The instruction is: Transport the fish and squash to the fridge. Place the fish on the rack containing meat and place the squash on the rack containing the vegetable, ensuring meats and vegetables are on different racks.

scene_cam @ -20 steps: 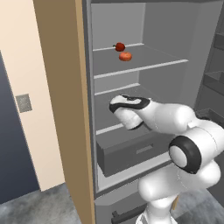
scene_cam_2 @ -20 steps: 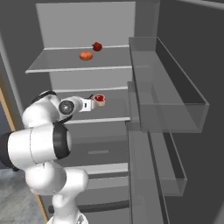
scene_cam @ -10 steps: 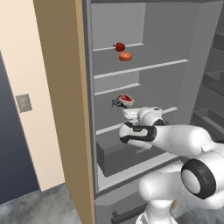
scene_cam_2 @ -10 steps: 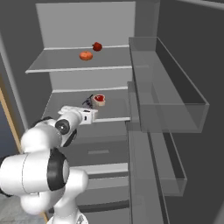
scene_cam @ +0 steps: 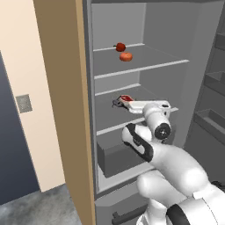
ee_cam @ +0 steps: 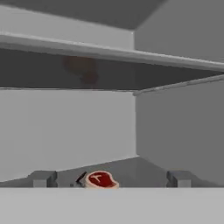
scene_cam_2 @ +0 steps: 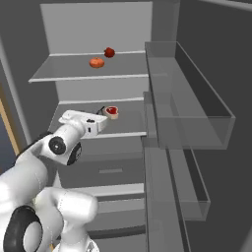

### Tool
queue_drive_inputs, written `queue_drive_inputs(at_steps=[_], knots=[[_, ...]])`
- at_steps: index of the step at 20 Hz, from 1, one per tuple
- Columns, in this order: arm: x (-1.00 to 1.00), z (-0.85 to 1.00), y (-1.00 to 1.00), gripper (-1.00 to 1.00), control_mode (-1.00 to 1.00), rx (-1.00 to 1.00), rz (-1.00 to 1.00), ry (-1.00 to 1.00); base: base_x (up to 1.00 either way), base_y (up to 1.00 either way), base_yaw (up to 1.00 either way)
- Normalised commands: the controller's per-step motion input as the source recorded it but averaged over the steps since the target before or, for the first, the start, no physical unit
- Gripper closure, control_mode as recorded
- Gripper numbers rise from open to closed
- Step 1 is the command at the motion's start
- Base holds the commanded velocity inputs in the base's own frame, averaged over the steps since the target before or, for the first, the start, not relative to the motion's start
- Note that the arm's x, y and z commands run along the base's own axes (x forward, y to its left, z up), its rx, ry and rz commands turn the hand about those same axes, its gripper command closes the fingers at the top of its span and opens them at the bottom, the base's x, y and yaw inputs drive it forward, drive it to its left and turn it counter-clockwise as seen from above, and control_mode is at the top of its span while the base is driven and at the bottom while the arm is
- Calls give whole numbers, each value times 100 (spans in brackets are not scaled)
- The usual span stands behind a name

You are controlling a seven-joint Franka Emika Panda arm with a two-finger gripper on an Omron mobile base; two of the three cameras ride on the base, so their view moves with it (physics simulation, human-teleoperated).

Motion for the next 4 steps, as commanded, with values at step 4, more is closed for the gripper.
queue_drive_inputs(at_steps=[4], knots=[[-76, 52, -18, -100, -100, 0, -13, 6, 0, 0, 0]])
